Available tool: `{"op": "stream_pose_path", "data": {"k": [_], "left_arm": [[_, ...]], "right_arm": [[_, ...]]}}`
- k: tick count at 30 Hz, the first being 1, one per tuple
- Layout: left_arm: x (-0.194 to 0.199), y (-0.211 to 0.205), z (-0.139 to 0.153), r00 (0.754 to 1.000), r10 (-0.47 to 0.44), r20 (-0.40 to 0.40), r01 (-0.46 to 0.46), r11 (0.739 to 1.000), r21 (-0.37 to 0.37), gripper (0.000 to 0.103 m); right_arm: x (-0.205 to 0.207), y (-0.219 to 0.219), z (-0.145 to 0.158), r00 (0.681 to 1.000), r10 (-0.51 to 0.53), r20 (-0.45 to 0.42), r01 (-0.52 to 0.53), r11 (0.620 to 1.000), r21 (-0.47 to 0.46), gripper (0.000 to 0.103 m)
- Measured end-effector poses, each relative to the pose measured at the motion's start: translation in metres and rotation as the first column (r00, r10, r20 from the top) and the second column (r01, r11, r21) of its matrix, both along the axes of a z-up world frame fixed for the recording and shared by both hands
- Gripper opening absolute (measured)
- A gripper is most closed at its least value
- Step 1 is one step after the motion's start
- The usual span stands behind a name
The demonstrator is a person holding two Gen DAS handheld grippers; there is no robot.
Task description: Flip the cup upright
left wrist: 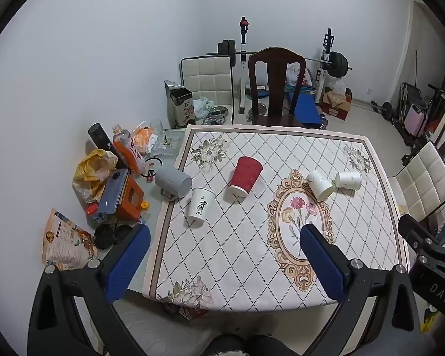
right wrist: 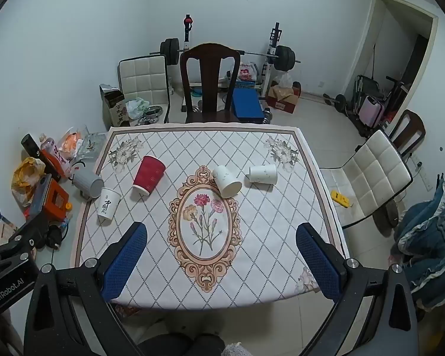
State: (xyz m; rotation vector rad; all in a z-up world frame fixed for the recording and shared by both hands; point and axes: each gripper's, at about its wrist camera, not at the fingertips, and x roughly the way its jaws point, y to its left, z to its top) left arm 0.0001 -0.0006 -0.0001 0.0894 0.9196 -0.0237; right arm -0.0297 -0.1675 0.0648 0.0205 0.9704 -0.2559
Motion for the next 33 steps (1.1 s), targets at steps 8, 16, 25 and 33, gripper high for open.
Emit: {"op": "stream_pose_path", "data": {"k": [8, 16, 25, 33], "left_arm": [[0.0007, 0.0005, -0.0005, 1.000, -0.001, -0.001, 0.001, 1.000, -0.007, 0.103], [0.0004, 0.0002, -0.0002, 1.000, 0.000, 0.001, 0.000, 1.000, -0.004, 0.103], [0.0006, 0.0003, -0.0004, 1.000, 0.000, 0.000, 0.000, 1.000, -0.003, 0.103], [0.0006, 0.0000, -0.0004, 1.000, 0.000, 0.002, 0.000, 1.000, 0.000, 0.103]], "right_arm": [[-0.0013, 0.0008, 0.0007, 1.000, 0.008, 0.009, -0.008, 1.000, 0.010, 0.102], [-0.0050, -0.0045, -0.0003, 1.000, 0.001, 0.007, -0.002, 1.000, 0.018, 0.102], [-0.0052, -0.0045, -0.0002, 1.000, 0.002, 0.002, -0.003, 1.000, 0.015, 0.102], [-0.0079, -0.0058, 0.0017, 1.000, 0.003, 0.002, -0.003, 1.000, 0.015, 0.102]]}}
